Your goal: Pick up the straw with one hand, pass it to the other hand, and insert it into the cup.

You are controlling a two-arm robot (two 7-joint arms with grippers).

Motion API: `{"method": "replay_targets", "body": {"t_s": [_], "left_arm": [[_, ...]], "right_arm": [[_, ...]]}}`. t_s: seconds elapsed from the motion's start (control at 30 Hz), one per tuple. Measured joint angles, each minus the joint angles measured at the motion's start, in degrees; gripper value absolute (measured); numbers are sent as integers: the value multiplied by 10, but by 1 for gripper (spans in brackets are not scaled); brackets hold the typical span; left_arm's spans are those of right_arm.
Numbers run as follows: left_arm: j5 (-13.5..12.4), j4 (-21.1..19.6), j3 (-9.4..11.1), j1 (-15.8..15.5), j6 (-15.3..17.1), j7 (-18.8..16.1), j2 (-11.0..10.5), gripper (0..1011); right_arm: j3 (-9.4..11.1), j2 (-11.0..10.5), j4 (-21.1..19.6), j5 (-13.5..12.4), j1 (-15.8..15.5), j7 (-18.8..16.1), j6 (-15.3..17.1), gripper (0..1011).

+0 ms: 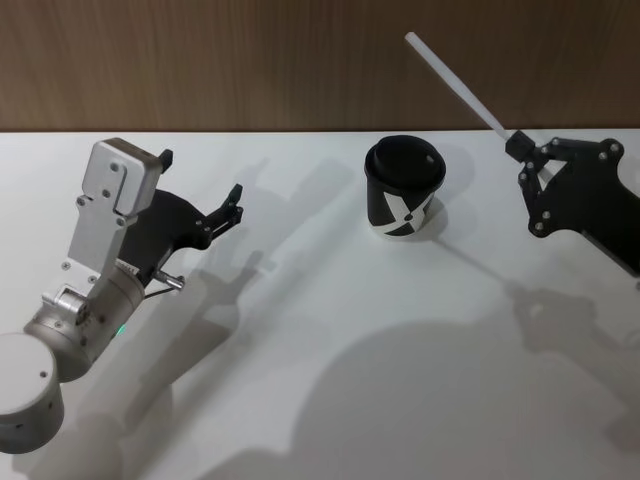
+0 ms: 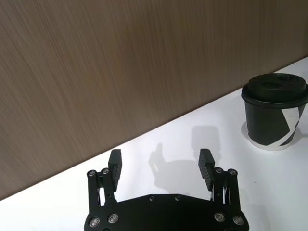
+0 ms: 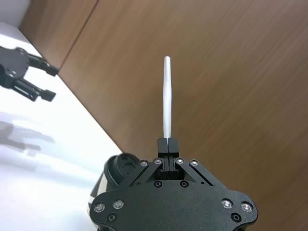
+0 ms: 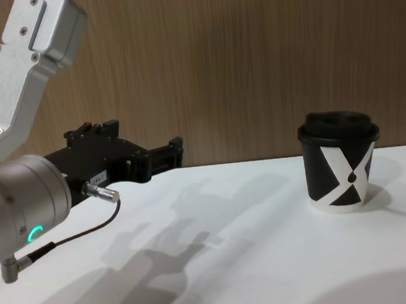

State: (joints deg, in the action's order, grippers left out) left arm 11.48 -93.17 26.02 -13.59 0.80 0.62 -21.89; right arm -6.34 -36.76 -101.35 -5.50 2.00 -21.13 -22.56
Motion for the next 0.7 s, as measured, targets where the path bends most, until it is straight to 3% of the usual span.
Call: {"method": "replay_targets", "body": {"t_s": [0.47,0.7], "left_arm": [[0,0,0,0,0,1,0,1003],[10,-11,-2,3,-1,22,-7,1002]], "right_arm": [[-10,2,-4,-20,13,-25,-8,4],[-12,3,-4,-23,16,-29,-9,4]]}}
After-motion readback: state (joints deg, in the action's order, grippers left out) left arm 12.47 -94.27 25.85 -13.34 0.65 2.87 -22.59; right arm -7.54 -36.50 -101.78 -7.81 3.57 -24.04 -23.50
